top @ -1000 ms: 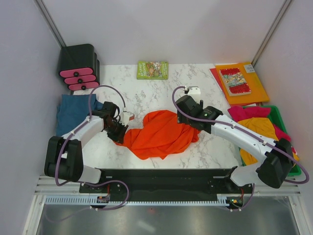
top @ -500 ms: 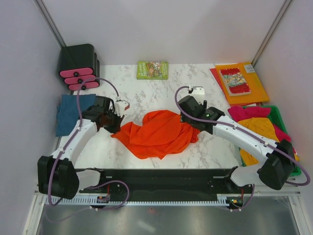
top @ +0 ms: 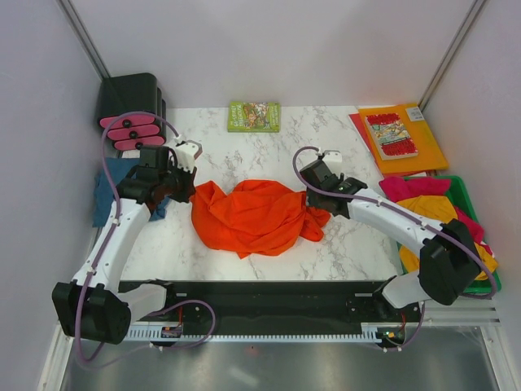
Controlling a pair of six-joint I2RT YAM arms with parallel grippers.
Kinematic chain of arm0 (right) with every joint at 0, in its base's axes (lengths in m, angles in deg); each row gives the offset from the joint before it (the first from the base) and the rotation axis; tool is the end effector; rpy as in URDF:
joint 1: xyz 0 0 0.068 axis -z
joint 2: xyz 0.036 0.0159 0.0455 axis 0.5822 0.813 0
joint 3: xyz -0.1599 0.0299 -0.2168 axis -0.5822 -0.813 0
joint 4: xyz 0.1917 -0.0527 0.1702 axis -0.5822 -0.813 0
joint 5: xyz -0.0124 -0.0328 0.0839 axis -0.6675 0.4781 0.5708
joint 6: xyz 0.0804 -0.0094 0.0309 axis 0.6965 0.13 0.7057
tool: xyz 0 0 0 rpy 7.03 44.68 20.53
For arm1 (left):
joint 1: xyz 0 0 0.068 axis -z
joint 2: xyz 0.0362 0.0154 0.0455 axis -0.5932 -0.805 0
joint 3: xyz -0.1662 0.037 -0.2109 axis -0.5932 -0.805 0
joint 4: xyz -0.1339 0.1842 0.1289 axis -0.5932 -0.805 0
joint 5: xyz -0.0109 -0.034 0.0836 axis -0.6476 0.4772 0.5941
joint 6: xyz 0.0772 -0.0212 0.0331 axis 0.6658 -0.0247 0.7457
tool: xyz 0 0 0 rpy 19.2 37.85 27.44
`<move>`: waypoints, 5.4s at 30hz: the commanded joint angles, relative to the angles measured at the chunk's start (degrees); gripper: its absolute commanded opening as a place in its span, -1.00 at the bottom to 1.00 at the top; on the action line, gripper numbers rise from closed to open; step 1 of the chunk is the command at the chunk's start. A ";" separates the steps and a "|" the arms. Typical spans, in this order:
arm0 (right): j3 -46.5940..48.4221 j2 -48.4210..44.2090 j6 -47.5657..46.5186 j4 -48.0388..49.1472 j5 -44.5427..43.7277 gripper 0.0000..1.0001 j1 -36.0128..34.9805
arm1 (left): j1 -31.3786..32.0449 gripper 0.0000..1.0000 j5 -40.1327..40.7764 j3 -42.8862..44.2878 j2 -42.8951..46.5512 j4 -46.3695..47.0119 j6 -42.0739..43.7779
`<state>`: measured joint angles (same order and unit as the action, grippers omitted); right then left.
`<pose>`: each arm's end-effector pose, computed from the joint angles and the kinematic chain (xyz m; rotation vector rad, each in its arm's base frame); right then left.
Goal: Fold and stack the t-shirts
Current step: Flatten out the tshirt
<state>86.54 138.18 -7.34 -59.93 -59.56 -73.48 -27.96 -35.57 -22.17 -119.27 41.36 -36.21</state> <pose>0.2695 0.1628 0.2152 0.1469 2.3847 -0.0560 0.2590 -0.0564 0.2793 0.5624 2.2987 -0.2376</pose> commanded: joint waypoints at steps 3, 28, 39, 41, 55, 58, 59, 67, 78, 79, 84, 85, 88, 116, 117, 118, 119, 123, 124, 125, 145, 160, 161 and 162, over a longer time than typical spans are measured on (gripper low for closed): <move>-0.04 2.60 0.77 5.23 4.82 0.17 0.07 | -0.25 -0.96 1.32 1.80 1.38 -0.42 -1.70; -3.12 0.48 0.68 9.37 7.55 0.07 -4.23 | -0.25 -0.97 1.15 1.01 0.59 -0.78 -1.61; -5.94 -0.56 2.27 7.88 7.19 -0.13 -4.14 | -0.25 -0.96 1.50 -0.31 1.11 -0.86 -1.34; -6.63 -0.65 2.44 7.27 7.11 -0.25 -4.14 | -0.34 -0.97 1.50 -0.31 1.03 -0.78 -1.43; 8.61 -5.82 -4.29 -2.04 -7.72 -1.00 0.75 | -4.72 -0.97 5.98 10.10 0.59 -0.51 -1.17; 26.19 -6.98 -9.76 -2.85 -6.17 -1.00 12.43 | -11.31 -0.97 2.65 23.52 -2.21 -2.17 -1.17; 34.84 -6.46 -12.91 -3.72 -6.51 -1.00 13.08 | -12.63 -0.97 1.95 27.16 -3.27 -3.23 -1.26; 35.57 -7.33 -13.56 -6.80 -5.81 -1.00 13.34 | -17.65 -0.96 -2.89 31.27 -1.44 -5.87 -1.96; 49.84 -2.61 -15.05 -8.46 -4.50 -1.00 13.70 | -18.62 -0.97 -0.61 43.32 -5.64 -6.75 -2.22; 53.88 -2.06 -14.87 -9.60 -3.97 -1.00 13.70 | -18.62 -0.97 -0.35 45.63 -7.31 -7.27 -2.40; 52.34 -6.26 -14.43 -9.35 -1.42 -1.00 13.61 | -19.15 -0.97 0.00 52.33 -6.54 -8.69 -2.31; 50.68 -7.23 -14.61 -9.44 -1.50 -1.00 13.61 | -19.32 -0.97 0.18 52.25 -5.14 -8.60 -2.14; 48.30 -10.93 -15.31 -9.79 -1.33 -1.00 13.61 | -19.50 -0.96 0.53 51.46 -3.02 -8.95 -1.43; 31.85 -15.50 -16.36 -6.10 6.49 -1.00 13.26 | -19.85 -0.97 -6.14 37.92 -0.65 -5.52 -0.20; 32.12 -16.20 -16.89 -6.01 6.93 -1.00 13.17 | -20.03 -0.97 -6.76 38.01 0.23 -5.61 -0.38; 32.38 -17.69 -17.33 -6.18 7.63 -1.00 13.17 | -20.03 -0.96 -7.28 38.18 1.97 -5.61 -0.55; 33.08 -18.31 -18.03 -6.80 7.72 -1.00 13.17 | -20.03 -0.97 -8.42 38.36 2.86 -5.70 -0.64; 36.94 -20.69 -18.83 -9.34 8.51 -1.00 13.08 | -20.12 -0.96 -10.45 40.73 6.64 -7.80 -1.61; 37.91 -21.04 -18.83 -9.79 8.60 -1.00 13.08 | -20.03 -0.97 -10.80 41.87 7.26 -8.15 -1.70; 39.57 -21.30 -18.83 -10.92 8.95 -1.00 13.08 | -20.11 -0.96 -11.41 42.49 8.40 -8.59 -1.96; 26.05 -4.20 -16.63 1.36 5.00 -1.00 14.13 | -19.94 -0.96 -17.05 28.70 -9.59 -4.12 0.85; 34.85 12.36 -18.21 4.45 -0.72 0.26 14.14 | -18.27 0.64 -10.88 30.90 -22.28 5.55 -3.45; 34.06 11.75 -18.30 4.45 -0.28 0.28 13.96 | -17.57 0.64 -11.59 29.93 -20.87 5.47 -3.28; 33.18 10.26 -18.21 4.54 0.51 0.29 13.70 | -15.39 0.63 -12.03 26.97 -19.73 5.46 -2.93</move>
<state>119.26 153.63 -25.41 -58.33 -59.15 -59.07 -46.76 -46.04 6.75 -145.18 43.59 -37.74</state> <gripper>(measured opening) 0.634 0.820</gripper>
